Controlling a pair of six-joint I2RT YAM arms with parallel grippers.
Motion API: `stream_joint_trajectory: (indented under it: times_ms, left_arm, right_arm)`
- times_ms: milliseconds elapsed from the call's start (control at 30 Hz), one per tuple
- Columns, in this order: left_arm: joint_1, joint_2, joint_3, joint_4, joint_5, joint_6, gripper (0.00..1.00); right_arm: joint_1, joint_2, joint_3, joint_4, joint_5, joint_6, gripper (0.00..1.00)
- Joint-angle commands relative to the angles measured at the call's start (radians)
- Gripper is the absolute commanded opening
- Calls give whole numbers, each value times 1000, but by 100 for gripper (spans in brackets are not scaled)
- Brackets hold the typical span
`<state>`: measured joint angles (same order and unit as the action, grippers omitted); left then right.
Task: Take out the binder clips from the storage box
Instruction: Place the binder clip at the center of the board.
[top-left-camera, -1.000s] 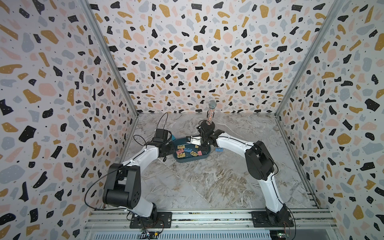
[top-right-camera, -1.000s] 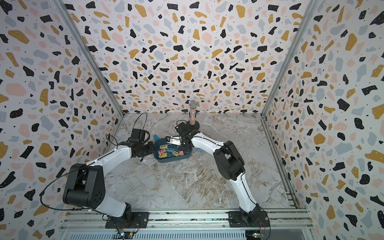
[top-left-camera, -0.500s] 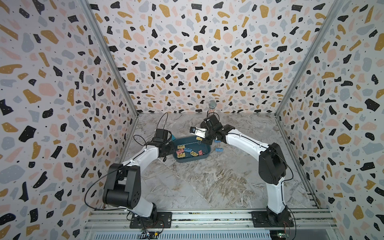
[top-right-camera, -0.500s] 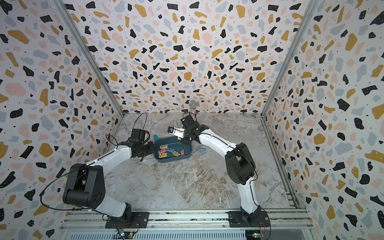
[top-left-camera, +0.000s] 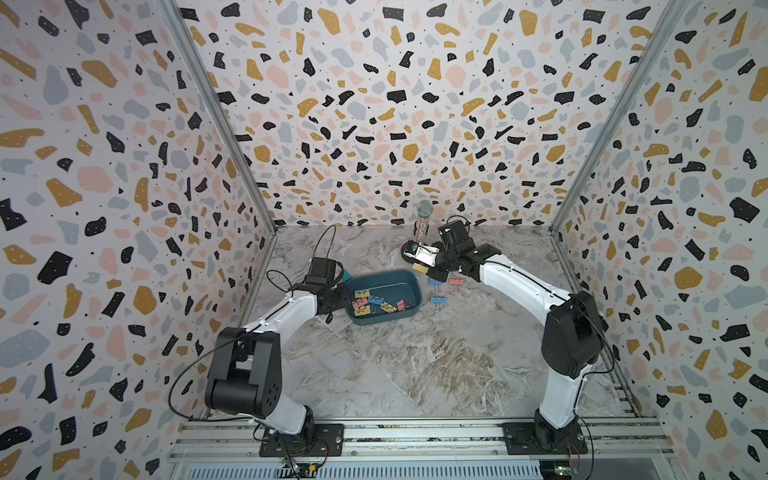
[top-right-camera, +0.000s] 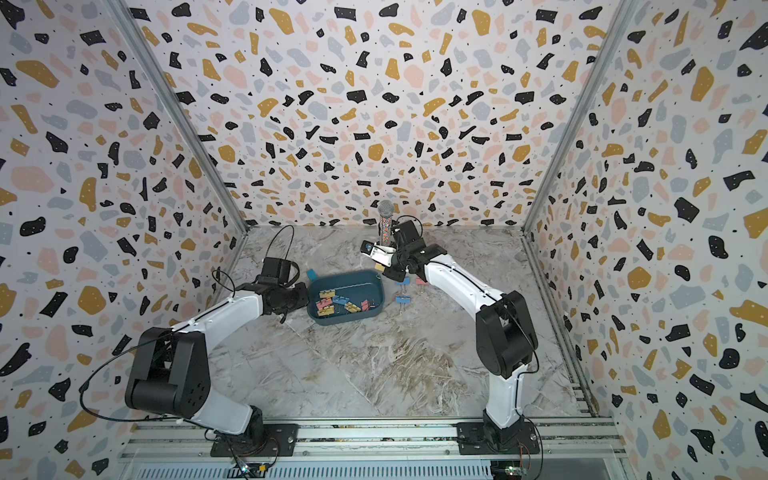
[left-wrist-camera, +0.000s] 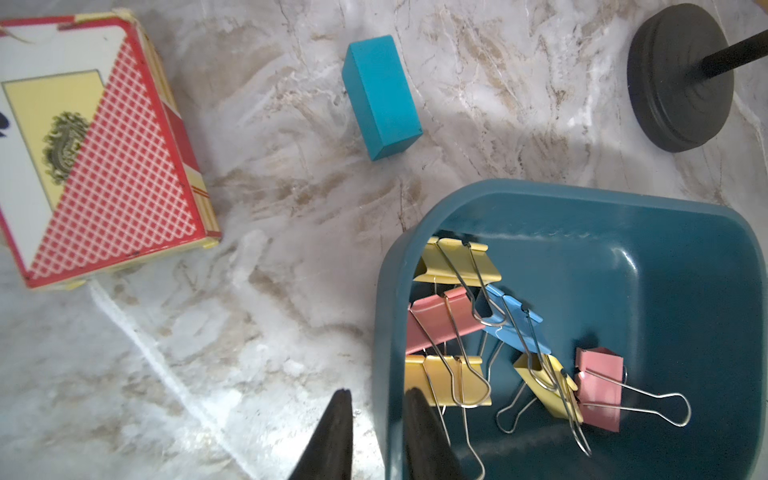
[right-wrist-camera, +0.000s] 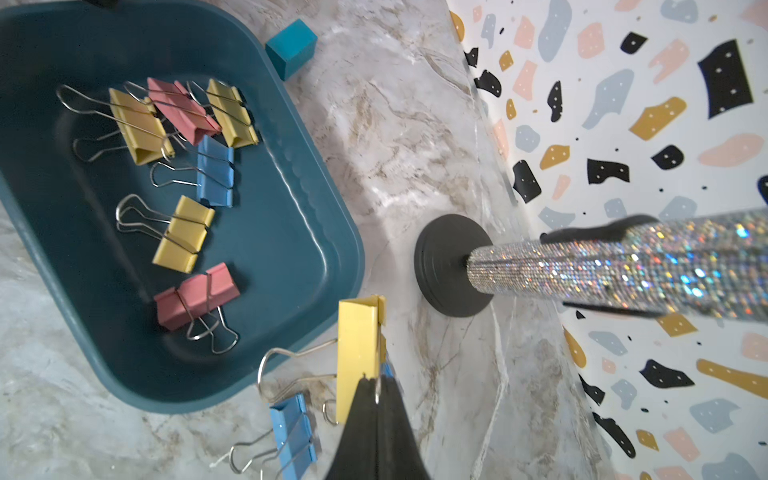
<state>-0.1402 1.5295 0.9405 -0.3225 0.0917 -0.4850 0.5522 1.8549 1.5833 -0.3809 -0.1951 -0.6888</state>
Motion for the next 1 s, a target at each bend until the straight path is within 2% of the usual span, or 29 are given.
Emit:
stream_joint_trajectory:
  times_ms: [0,300,500,967]
  left_arm:
    - [5,-40,4,-10,-6,0,26]
    - [5,-47,0,-6,-4,-6,26]
    - [5,-57,-6,-3,-2,-4,26]
    - [5,-65,-14,2,6,-9,26]
  right_arm:
    - [-44,-78,-23,21,-61,-35,0]
    - [-183,-157,-163,92,-158,-156,0]
    - [-244,-195,-246,120,-250,-305,0]
    - [-325,-194,-305,96,-242,-439,0]
